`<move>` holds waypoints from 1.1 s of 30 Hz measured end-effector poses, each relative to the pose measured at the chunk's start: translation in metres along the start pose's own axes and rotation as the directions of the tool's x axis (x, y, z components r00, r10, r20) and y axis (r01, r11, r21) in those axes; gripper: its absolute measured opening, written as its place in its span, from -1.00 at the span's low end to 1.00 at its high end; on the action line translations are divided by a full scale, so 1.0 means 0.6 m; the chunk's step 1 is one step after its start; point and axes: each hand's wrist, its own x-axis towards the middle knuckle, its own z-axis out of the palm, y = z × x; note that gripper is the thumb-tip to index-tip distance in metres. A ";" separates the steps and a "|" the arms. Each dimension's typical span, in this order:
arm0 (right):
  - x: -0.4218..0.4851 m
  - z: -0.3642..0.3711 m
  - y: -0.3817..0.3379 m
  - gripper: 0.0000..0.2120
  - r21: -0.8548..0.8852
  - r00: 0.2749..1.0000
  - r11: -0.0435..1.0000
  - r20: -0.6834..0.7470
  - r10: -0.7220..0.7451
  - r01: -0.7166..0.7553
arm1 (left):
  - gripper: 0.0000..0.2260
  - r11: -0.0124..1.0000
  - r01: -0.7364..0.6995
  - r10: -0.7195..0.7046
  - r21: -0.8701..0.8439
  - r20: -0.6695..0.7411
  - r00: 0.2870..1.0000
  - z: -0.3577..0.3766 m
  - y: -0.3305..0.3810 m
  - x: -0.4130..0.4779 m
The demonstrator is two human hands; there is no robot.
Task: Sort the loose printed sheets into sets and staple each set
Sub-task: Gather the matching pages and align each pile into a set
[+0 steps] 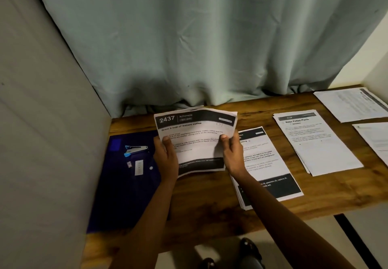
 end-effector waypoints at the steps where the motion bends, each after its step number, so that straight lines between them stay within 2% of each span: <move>1: -0.003 0.000 0.005 -0.70 -0.038 1.000 0.999 0.010 0.006 -0.006 | -0.83 1.000 0.003 -0.003 0.005 0.000 1.000 0.000 -0.004 -0.004; 5: -0.004 0.003 0.014 -0.69 -0.178 0.998 0.983 0.054 0.041 -0.031 | -0.85 0.999 0.030 -0.030 0.032 0.006 1.000 0.006 -0.006 -0.011; 9: 0.011 0.002 0.001 -0.84 -0.299 0.999 0.954 -0.033 0.023 -0.032 | -0.78 0.993 0.056 -0.051 0.101 -0.046 0.998 0.013 0.004 0.004; 11: 0.018 0.001 0.001 -0.87 -0.371 0.999 0.927 -0.035 0.042 -0.052 | -0.75 0.978 0.112 -0.103 0.179 -0.058 0.993 0.012 0.002 0.010; 14: 0.014 0.005 0.021 -0.83 -0.439 0.989 0.887 -0.022 0.144 -0.139 | -0.77 0.926 0.236 -0.232 0.295 -0.050 0.971 0.004 -0.023 -0.005; 17: -0.002 0.009 0.051 -0.76 -0.513 0.969 0.834 0.019 0.246 -0.202 | -0.77 0.890 0.278 -0.290 0.360 -0.023 0.957 -0.001 -0.055 -0.037; 20: -0.020 0.014 0.080 -0.57 -0.615 0.947 0.757 0.052 0.318 -0.220 | -0.70 0.854 0.273 -0.319 0.442 0.031 0.947 -0.003 -0.080 -0.067; 24: -0.043 0.028 0.116 -0.53 -0.649 0.928 0.730 0.097 0.359 -0.214 | -0.63 0.816 0.214 -0.337 0.537 0.142 0.931 -0.010 -0.108 -0.092; 27: -0.053 0.033 0.127 -0.48 -0.670 0.918 0.709 0.103 0.384 -0.221 | -0.55 0.756 0.187 -0.360 0.627 0.160 0.919 -0.014 -0.114 -0.097; 30: -0.058 0.033 0.134 -0.39 -0.672 0.924 0.715 0.119 0.363 -0.194 | -0.52 0.716 0.139 -0.340 0.684 0.167 0.926 -0.018 -0.115 -0.101; 33: -0.060 0.021 0.132 -0.45 -0.660 0.967 0.740 0.084 0.242 -0.128 | -0.52 0.707 0.112 -0.287 0.699 0.139 0.948 -0.019 -0.109 -0.103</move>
